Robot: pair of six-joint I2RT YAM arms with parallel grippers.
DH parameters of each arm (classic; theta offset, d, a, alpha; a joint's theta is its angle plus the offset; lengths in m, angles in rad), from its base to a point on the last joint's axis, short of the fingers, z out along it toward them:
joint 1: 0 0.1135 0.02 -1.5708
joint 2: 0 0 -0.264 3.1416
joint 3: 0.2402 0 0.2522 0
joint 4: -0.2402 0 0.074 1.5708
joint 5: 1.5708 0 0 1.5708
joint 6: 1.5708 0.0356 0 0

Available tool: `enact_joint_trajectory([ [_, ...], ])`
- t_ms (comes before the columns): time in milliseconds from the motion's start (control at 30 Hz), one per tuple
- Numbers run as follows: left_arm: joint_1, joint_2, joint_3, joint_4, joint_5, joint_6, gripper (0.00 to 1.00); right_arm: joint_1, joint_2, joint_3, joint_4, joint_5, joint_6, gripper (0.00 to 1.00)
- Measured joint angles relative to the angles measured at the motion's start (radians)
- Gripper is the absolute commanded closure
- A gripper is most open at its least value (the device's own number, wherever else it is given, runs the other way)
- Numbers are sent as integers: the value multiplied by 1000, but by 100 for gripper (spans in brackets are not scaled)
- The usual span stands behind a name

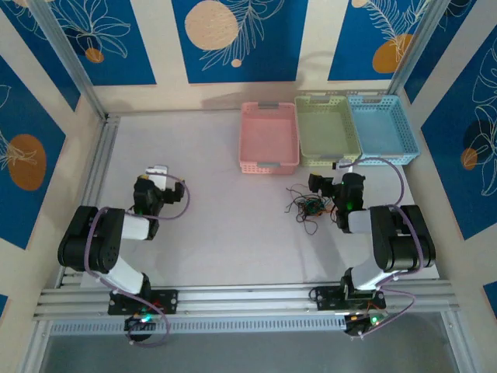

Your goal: Untangle the cables

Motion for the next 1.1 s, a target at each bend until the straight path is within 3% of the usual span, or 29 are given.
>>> enact_joint_trajectory([
  [1100, 0, 0, 0, 0, 0, 0, 0, -18, 0, 11, -19, -96, -22, 1],
])
